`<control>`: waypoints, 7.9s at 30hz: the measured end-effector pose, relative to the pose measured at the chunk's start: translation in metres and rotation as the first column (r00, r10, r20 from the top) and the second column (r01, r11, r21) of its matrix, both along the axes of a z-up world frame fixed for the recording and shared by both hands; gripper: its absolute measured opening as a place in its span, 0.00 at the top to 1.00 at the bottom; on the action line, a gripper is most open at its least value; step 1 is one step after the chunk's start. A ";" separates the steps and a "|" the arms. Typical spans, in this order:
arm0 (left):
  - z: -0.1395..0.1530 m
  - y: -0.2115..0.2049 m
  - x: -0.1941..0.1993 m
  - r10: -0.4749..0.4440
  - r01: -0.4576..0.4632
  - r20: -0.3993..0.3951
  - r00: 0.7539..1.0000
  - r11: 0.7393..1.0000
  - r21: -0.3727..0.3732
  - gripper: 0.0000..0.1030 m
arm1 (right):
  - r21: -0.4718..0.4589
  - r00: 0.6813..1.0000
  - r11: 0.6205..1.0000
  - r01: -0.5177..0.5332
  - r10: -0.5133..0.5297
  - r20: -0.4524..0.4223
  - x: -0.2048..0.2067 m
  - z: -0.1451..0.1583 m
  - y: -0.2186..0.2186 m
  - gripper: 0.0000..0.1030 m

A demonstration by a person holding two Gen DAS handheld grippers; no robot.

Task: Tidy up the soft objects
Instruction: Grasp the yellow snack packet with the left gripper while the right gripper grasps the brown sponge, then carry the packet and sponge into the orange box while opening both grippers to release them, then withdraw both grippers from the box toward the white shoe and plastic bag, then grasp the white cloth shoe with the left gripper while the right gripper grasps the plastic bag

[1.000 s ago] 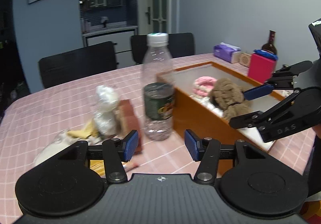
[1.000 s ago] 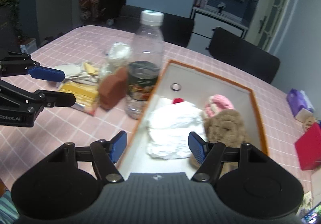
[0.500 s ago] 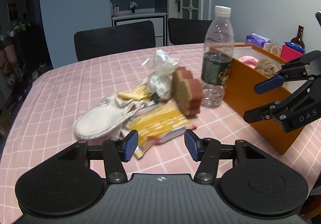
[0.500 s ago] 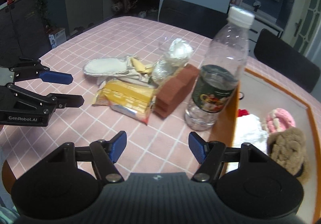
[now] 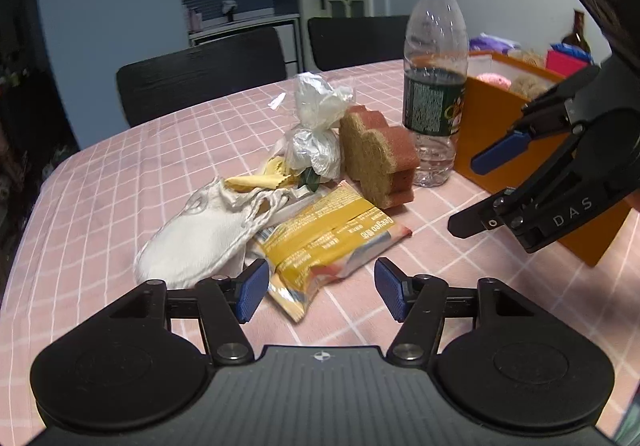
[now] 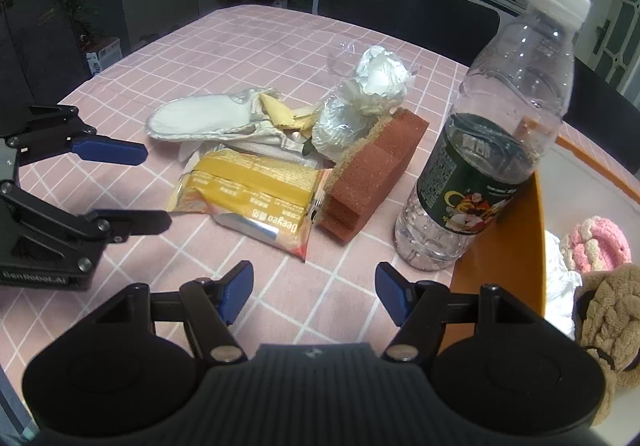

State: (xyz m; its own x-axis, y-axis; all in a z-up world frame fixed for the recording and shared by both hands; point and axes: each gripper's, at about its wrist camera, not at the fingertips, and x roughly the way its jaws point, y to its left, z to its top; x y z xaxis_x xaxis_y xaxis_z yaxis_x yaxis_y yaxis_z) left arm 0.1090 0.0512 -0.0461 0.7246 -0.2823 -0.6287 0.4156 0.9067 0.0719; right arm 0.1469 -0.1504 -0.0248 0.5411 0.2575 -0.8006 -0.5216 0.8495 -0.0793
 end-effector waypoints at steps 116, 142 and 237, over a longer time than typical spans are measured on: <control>0.112 -0.108 -0.035 -0.114 0.115 0.016 0.993 0.989 -0.088 0.39 | 0.211 0.950 0.955 0.208 -0.249 0.190 -0.072 0.110 -0.150 0.69; 0.066 -0.262 0.040 -0.282 0.290 -0.244 0.928 0.957 -0.003 0.39 | -0.190 0.920 0.910 0.369 -0.387 -0.069 -0.024 0.054 -0.228 0.69; -0.027 0.047 0.050 0.042 -0.039 -0.006 0.999 0.966 0.257 0.70 | 0.056 0.997 0.995 0.079 -0.080 0.013 0.057 -0.012 0.043 0.48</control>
